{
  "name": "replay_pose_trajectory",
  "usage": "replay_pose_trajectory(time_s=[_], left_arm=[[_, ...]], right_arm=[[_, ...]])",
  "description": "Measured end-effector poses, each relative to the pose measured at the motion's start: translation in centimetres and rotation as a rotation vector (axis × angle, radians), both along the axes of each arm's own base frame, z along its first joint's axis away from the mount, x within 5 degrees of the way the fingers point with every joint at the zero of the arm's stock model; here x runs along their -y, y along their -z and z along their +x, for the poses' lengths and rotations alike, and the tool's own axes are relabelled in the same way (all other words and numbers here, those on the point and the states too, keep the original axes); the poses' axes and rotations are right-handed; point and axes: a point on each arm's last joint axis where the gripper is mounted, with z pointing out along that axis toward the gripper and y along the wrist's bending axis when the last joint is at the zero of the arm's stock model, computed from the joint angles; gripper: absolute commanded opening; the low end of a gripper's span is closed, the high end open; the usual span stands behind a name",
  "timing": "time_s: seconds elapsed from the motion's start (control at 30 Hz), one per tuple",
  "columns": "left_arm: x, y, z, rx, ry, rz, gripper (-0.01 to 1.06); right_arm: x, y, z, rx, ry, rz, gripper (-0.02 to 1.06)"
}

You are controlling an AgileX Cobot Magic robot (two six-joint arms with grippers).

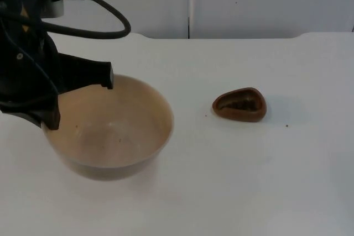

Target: Pick up the bowl with the left hand and pour the coffee beans from the cup into the bowl with the right hand.

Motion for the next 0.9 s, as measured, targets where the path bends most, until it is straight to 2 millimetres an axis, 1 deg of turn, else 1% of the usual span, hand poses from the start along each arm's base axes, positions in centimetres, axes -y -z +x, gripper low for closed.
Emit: replay_pose_trajectory(time_s=[0.1,0.13,0.27,0.3,0.33,0.43,0.47,0.6,0.63,0.77,0.8,0.9], left_arm=[[0.0,0.0,0.0,0.000,0.000,0.000,0.00],[0.0,0.0,0.0,0.000,0.000,0.000,0.00],[0.0,0.0,0.0,-0.001,-0.001,-0.001,0.00],[0.0,0.0,0.0,-0.001,-0.001,-0.001,0.00],[0.0,0.0,0.0,-0.001,-0.001,-0.001,0.00],[0.0,0.0,0.0,-0.001,-0.002,-0.003,0.00],[0.0,0.0,0.0,-0.001,-0.002,-0.003,0.00],[0.0,0.0,0.0,-0.005,-0.004,-0.005,0.00],[0.0,0.0,0.0,-0.005,-0.004,-0.005,0.00],[0.1,0.0,-0.1,-0.006,-0.006,-0.008,0.00],[0.1,0.0,-0.1,-0.006,-0.006,-0.008,0.00],[0.1,0.0,-0.1,-0.006,-0.006,-0.008,0.00]], right_arm=[[-0.3,-1.4,2.4,-0.042,0.001,-0.005,1.05],[-0.3,-1.4,2.4,-0.042,0.001,-0.005,1.05],[-0.7,-3.1,5.5,-0.081,0.002,-0.009,1.05],[-0.7,-3.1,5.5,-0.081,0.002,-0.009,1.05],[-0.8,-3.7,6.6,-0.092,0.002,-0.010,1.05],[-1.0,-4.5,8.5,-0.109,0.002,-0.013,1.05],[-1.0,-4.5,8.5,-0.109,0.002,-0.013,1.05],[-1.3,-4.8,10.6,-0.141,0.002,-0.016,1.05],[-1.3,-4.8,10.6,-0.141,0.002,-0.016,1.05],[-1.5,-4.6,12.2,-0.172,0.002,-0.020,1.05],[-1.5,-4.6,12.2,-0.172,0.002,-0.020,1.05],[-1.6,-4.4,13.1,-0.191,0.000,-0.025,1.05]])
